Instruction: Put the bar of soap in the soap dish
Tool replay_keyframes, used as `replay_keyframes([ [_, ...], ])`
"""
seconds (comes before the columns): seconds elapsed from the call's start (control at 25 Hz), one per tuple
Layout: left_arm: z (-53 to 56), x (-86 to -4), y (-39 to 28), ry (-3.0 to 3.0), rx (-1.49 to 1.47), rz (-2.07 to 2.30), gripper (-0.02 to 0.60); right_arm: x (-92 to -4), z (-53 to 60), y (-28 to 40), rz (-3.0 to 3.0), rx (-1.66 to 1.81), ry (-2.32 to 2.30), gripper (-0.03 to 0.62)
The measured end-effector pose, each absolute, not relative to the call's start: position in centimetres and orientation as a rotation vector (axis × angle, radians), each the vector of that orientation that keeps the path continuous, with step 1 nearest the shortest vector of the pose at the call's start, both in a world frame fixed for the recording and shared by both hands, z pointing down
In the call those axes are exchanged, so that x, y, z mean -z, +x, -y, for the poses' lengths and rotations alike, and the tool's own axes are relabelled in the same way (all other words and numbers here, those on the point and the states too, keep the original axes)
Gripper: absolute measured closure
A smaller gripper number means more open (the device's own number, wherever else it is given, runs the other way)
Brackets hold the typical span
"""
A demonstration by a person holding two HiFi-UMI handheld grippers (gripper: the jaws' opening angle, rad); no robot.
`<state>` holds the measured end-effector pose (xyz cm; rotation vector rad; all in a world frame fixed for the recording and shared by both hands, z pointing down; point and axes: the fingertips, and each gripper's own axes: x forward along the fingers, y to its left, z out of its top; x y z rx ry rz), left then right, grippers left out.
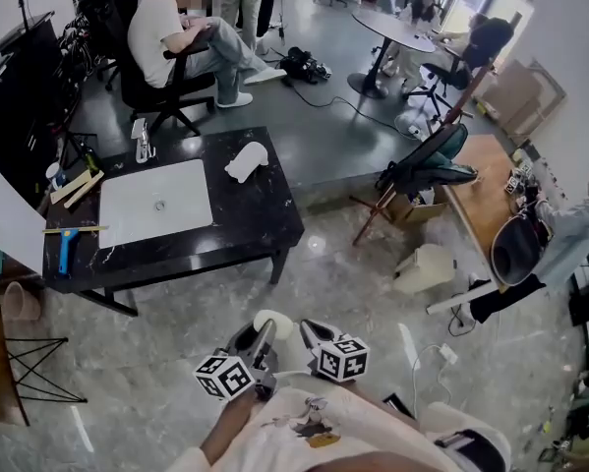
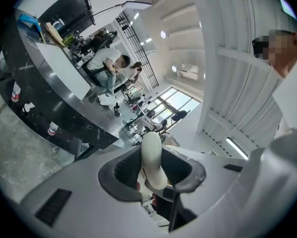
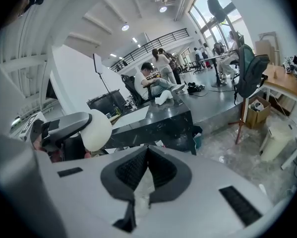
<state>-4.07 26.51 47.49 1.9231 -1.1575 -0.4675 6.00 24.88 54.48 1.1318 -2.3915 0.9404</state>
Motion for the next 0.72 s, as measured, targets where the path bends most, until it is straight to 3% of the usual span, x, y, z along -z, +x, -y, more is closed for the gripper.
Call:
replay_keyframes([
  [0.72, -13.7, -49.7, 1.1, 1.867, 0.383, 1.151, 0.456, -56.5, -13.0, 9.4, 2.375, -0.970, 1.047, 0.588],
])
